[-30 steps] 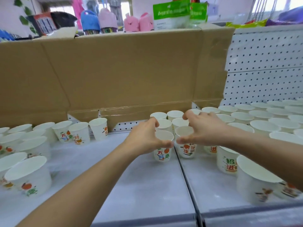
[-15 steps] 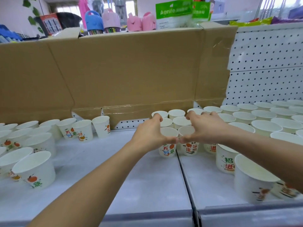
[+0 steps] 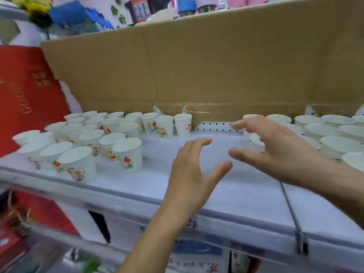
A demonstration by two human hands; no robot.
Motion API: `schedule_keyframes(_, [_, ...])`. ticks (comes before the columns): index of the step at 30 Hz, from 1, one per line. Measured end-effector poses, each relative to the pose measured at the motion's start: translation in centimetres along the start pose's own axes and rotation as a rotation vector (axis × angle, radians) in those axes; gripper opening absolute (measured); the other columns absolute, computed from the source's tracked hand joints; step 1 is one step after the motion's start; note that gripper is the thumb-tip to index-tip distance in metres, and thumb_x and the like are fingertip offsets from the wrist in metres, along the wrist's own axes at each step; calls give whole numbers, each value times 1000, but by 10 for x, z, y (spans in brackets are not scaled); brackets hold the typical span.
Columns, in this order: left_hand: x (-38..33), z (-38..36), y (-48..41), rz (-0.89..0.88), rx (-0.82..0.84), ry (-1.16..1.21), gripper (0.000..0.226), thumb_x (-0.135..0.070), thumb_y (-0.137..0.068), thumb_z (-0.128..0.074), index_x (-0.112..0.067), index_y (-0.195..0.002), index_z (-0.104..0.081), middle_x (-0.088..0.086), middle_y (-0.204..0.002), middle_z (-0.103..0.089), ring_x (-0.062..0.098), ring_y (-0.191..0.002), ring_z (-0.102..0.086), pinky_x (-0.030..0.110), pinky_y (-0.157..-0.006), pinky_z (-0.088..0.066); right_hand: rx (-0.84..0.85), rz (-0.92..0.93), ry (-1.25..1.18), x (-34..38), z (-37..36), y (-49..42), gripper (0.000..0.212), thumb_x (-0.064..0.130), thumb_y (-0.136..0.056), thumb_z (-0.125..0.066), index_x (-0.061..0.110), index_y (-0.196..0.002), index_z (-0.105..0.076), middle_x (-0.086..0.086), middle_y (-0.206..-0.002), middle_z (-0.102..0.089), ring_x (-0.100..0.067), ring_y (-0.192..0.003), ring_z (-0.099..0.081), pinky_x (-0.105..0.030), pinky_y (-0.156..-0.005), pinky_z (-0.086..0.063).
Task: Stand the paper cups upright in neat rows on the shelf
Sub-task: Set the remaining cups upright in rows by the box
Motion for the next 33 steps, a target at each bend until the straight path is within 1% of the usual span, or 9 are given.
schedule_keyframes(4, [55, 65, 32, 113, -285, 28, 51, -53, -81, -64, -46, -125, -41, -29, -126, -41, -6, -121, -38, 14, -95, -33, 59, 44, -218, 53, -58, -17, 59, 58, -75, -59, 40, -130, -44, 21, -134, -45, 3, -112, -46, -29, -95, -44])
schedule_keyframes(8, [113, 136, 52, 224, -563, -35, 65, -38, -79, -71, -34, -134, -36, -17, -135, -33, 6, -132, -30, 34, -110, -31, 100, -3, -481, 101, -119, -45, 69, 51, -74, -71, 38, -133, -37, 17, -138, -41, -1, -115, -48, -32, -96, -45])
schedule_keyframes(10, [142, 170, 53, 291, -598, -72, 73, -39, -76, -73, -31, -137, -33, -11, -138, -31, 12, -134, -29, 41, -111, -31, 82, -19, -528, 121, -145, -63, 79, 48, -72, -75, 34, -138, -32, 13, -144, -36, -7, -123, -43, -36, -102, -41])
schedule_keyframes(13, [176, 204, 44, 361, -514, -75, 83, -39, -73, -77, -27, -140, -30, -8, -137, -31, 13, -130, -35, 41, -109, -34, 16, -50, -507, 139, -173, -89, 88, 48, -69, -77, 31, -140, -27, 7, -147, -32, -12, -131, -34, -33, -106, -33])
schedule_keyframes(17, [193, 211, 35, 377, -417, 24, 82, -39, -70, -81, -31, -137, -34, -12, -132, -40, 2, -111, -46, 20, -90, -40, 29, -90, -464, 147, -199, -108, 91, 51, -67, -76, 25, -141, -30, 4, -146, -33, -12, -134, -29, -30, -104, -30])
schedule_keyframes(24, [200, 196, 22, 338, -252, -24, 92, -54, -61, -80, -36, -138, -34, -16, -133, -44, 6, -107, -52, 34, -90, -46, 56, -128, -287, 139, -200, -113, 74, 51, -76, -66, 26, -139, -36, 5, -145, -40, -16, -133, -34, -44, -107, -35])
schedule_keyframes(28, [198, 194, 11, 351, -165, -50, 103, -65, -50, -81, -38, -138, -34, -20, -122, -45, 9, -108, -50, 33, -88, -42, 126, -180, -288, 123, -185, -107, 82, 52, -67, -70, 33, -138, -33, 5, -144, -42, -19, -128, -41, -45, -104, -39])
schedule_keyframes(31, [198, 195, 5, 386, -120, 68, 105, -57, -50, -87, -38, -139, -36, -18, -126, -50, 9, -114, -51, 34, -94, -44, 168, -201, -317, 119, -178, -106, 91, 56, -62, -74, 32, -139, -31, 4, -140, -44, -19, -124, -44, -43, -102, -41])
schedule_keyframes(33, [194, 196, 2, 387, -92, 145, 97, -47, -54, -89, -37, -138, -40, -17, -123, -55, 3, -109, -54, 23, -83, -45, 143, -163, -330, 123, -175, -106, 92, 57, -64, -73, 30, -140, -31, 6, -140, -42, -16, -125, -42, -42, -103, -40])
Point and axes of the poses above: each hand's wrist, its own y-axis away from the middle knuckle, its own z-axis out of the back of the hand, x = y × z, the point moved 4 cm from there along -y, towards the middle knuckle
